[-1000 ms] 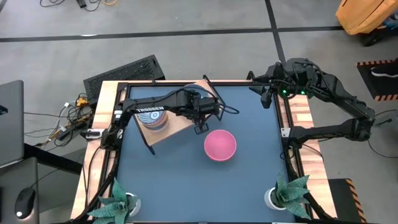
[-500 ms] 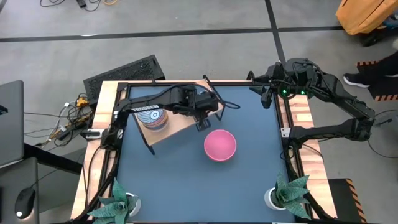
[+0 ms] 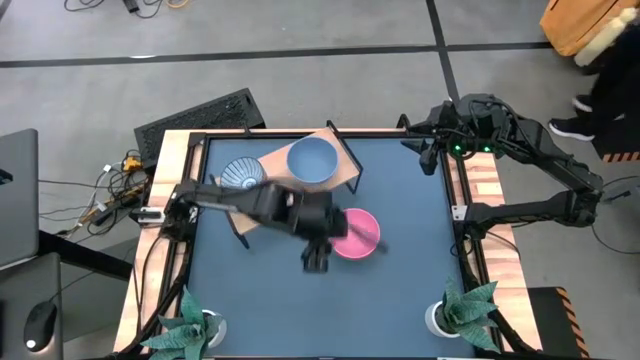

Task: Place and stack bowls onto a shelf
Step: Stack the big pink bowl on top of the big blue bowl on the shelf

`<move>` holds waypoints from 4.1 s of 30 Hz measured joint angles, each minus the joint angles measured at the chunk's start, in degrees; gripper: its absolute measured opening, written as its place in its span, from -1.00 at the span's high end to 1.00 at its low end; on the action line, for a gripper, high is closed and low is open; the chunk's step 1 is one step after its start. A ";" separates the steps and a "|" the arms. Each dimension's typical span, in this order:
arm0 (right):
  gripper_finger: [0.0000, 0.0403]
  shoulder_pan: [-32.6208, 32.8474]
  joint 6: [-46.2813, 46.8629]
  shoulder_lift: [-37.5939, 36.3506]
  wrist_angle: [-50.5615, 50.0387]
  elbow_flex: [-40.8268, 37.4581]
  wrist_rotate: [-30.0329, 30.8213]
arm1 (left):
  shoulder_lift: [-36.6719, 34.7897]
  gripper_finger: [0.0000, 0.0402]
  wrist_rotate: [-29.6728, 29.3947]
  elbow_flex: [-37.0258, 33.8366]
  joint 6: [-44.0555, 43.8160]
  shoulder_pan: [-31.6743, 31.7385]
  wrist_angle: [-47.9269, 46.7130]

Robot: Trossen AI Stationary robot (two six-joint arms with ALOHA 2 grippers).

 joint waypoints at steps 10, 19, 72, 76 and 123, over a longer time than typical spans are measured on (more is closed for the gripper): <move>-0.14 0.00 -0.59 0.00 0.37 0.00 0.00 | 0.17 0.29 -1.81 -18.96 2.85 -3.04 18.53; -0.14 0.00 -0.44 0.00 0.19 0.00 -0.02 | 0.21 0.29 -2.14 -27.66 5.16 -0.56 31.01; -0.14 0.00 -1.44 0.00 0.27 0.00 -0.02 | 0.20 0.68 7.51 -36.64 5.80 3.44 38.83; -0.14 0.00 -1.43 0.00 0.28 0.00 -0.02 | 0.20 0.79 7.84 -36.64 5.80 3.46 38.88; -0.14 -0.02 -1.46 0.00 1.55 0.00 -0.02 | 0.05 1.00 11.42 -23.33 -0.48 1.56 24.21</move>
